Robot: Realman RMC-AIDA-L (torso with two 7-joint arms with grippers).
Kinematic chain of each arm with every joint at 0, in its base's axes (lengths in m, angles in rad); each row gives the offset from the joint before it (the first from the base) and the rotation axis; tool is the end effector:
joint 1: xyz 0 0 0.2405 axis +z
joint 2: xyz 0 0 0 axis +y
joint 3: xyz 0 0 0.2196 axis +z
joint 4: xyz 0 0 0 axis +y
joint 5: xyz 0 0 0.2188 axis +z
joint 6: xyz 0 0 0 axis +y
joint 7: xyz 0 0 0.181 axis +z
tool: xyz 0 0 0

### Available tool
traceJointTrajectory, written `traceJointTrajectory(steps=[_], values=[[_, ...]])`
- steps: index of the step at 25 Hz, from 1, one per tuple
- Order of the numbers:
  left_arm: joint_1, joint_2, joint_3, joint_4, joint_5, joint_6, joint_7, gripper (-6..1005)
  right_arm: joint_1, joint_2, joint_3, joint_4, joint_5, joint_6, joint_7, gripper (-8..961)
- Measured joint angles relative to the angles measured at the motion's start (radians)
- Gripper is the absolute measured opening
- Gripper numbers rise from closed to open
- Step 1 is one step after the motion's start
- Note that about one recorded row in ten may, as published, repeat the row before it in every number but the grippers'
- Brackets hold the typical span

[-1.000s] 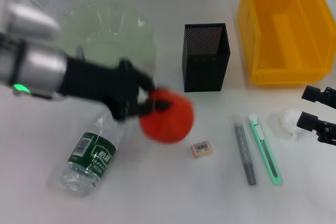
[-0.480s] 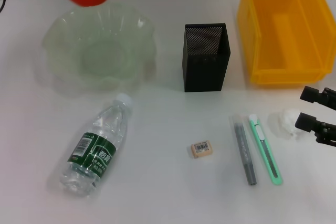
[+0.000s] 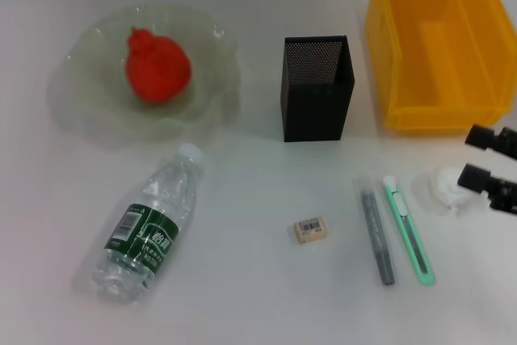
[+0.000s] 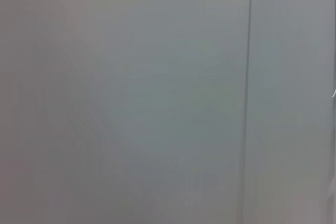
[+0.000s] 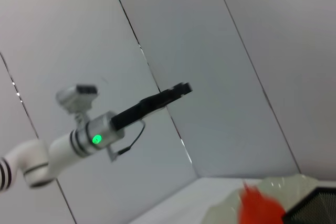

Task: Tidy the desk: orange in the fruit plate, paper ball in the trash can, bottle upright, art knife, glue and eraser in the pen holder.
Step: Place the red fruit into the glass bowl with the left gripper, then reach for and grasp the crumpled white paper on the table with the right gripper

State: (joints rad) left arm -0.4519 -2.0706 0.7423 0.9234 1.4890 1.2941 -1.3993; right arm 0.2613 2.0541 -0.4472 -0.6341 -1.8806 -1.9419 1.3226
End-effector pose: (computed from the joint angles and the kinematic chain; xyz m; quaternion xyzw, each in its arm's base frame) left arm -0.1908 0.4020 0.1041 -0.8344 -0.1638 -0.3732 0.3710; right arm 0.2653 0.2430 0.0448 -0.8662 0.2606 0.3996 0.1483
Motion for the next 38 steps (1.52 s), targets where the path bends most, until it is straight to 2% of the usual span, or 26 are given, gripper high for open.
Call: traceJointTrajectory(steps=[2, 3, 4, 5, 6, 7, 8, 11, 12, 13, 14, 15, 16, 17, 18, 19, 20, 21, 22, 23, 24, 25, 27, 31, 33, 38], values=[[0.053, 0.006, -0.003, 0.000, -0.080, 0.140, 0.002, 605, 0.024, -0.001, 0.017, -0.037, 0.009, -0.034, 0.047, 832], [0.053, 0.006, -0.003, 0.000, -0.080, 0.140, 0.002, 655, 0.024, -0.001, 0.017, -0.037, 0.009, -0.034, 0.047, 832], [0.087, 0.019, -0.001, 0.003, -0.083, 0.285, 0.010, 706, 0.046, -0.005, 0.019, -0.103, 0.018, -0.071, 0.118, 832], [0.087, 0.019, -0.001, 0.003, -0.083, 0.285, 0.010, 756, 0.046, -0.005, 0.019, -0.103, 0.018, -0.071, 0.118, 832], [0.097, 0.028, 0.006, 0.005, -0.070, 0.360, 0.015, 807, 0.060, -0.007, 0.018, -0.154, 0.021, -0.091, 0.166, 832], [0.114, 0.049, 0.023, 0.005, -0.011, 0.511, 0.027, 809, 0.083, -0.009, 0.011, -0.278, 0.020, -0.129, 0.284, 832], [0.114, 0.049, 0.023, 0.005, -0.011, 0.511, 0.027, 810, 0.083, -0.009, 0.011, -0.278, 0.020, -0.129, 0.284, 832], [0.124, 0.058, 0.025, -0.004, 0.093, 0.619, 0.054, 816, 0.121, -0.013, -0.031, -0.554, -0.020, -0.165, 0.516, 832], [0.127, 0.056, 0.026, -0.007, 0.171, 0.636, 0.070, 817, 0.143, -0.011, -0.098, -0.748, -0.079, -0.171, 0.647, 832], [0.127, 0.056, 0.026, -0.007, 0.171, 0.636, 0.070, 819, 0.143, -0.011, -0.098, -0.748, -0.079, -0.171, 0.647, 832], [0.127, 0.052, 0.026, -0.008, 0.210, 0.638, 0.073, 821, 0.154, -0.006, -0.142, -0.837, -0.120, -0.170, 0.702, 832], [0.122, 0.044, 0.026, -0.013, 0.275, 0.637, 0.075, 823, 0.182, 0.005, -0.238, -1.010, -0.231, -0.167, 0.793, 832], [0.122, 0.044, 0.026, -0.013, 0.275, 0.637, 0.075, 824, 0.197, 0.009, -0.279, -1.066, -0.292, -0.167, 0.828, 832], [0.118, 0.033, 0.026, -0.018, 0.311, 0.632, 0.075, 826, 0.221, 0.012, -0.332, -1.119, -0.366, -0.170, 0.872, 832], [0.118, 0.033, 0.026, -0.018, 0.311, 0.632, 0.075, 826, 0.221, 0.012, -0.332, -1.119, -0.366, -0.170, 0.872, 832], [0.117, 0.026, 0.026, -0.019, 0.324, 0.629, 0.075, 826, 0.254, 0.017, -0.413, -1.179, -0.486, -0.173, 0.926, 832], [0.117, 0.026, 0.026, -0.019, 0.324, 0.629, 0.075, 826, 0.254, 0.017, -0.413, -1.179, -0.486, -0.173, 0.926, 832], [0.116, 0.024, 0.026, -0.021, 0.327, 0.627, 0.076, 826, 0.265, 0.020, -0.459, -1.196, -0.552, -0.170, 0.944, 832], [0.115, 0.023, 0.026, -0.024, 0.330, 0.623, 0.076, 825, 0.277, 0.026, -0.549, -1.209, -0.658, -0.154, 0.962, 832], [0.115, 0.023, 0.026, -0.024, 0.330, 0.623, 0.076, 825, 0.277, 0.026, -0.549, -1.209, -0.658, -0.154, 0.962, 832], [0.113, 0.022, 0.026, -0.030, 0.335, 0.620, 0.076, 825, 0.278, 0.029, -0.642, -1.188, -0.750, -0.111, 0.983, 833], [0.113, 0.022, 0.026, -0.030, 0.335, 0.620, 0.076, 825, 0.278, 0.029, -0.642, -1.188, -0.750, -0.111, 0.983, 833], [0.109, 0.022, 0.026, -0.049, 0.343, 0.617, 0.077, 825, 0.270, 0.031, -0.757, -1.113, -0.840, -0.008, 1.019, 826], [0.104, 0.022, 0.026, -0.056, 0.350, 0.610, 0.077, 824, 0.267, 0.031, -0.811, -1.019, -0.860, 0.088, 1.028, 800], [0.096, 0.023, 0.026, -0.070, 0.355, 0.602, 0.077, 824, 0.274, 0.031, -0.860, -0.906, -0.866, 0.192, 1.032, 787], [0.094, 0.023, 0.026, -0.077, 0.359, 0.596, 0.077, 823, 0.284, 0.029, -0.920, -0.799, -0.869, 0.284, 1.033, 754]])
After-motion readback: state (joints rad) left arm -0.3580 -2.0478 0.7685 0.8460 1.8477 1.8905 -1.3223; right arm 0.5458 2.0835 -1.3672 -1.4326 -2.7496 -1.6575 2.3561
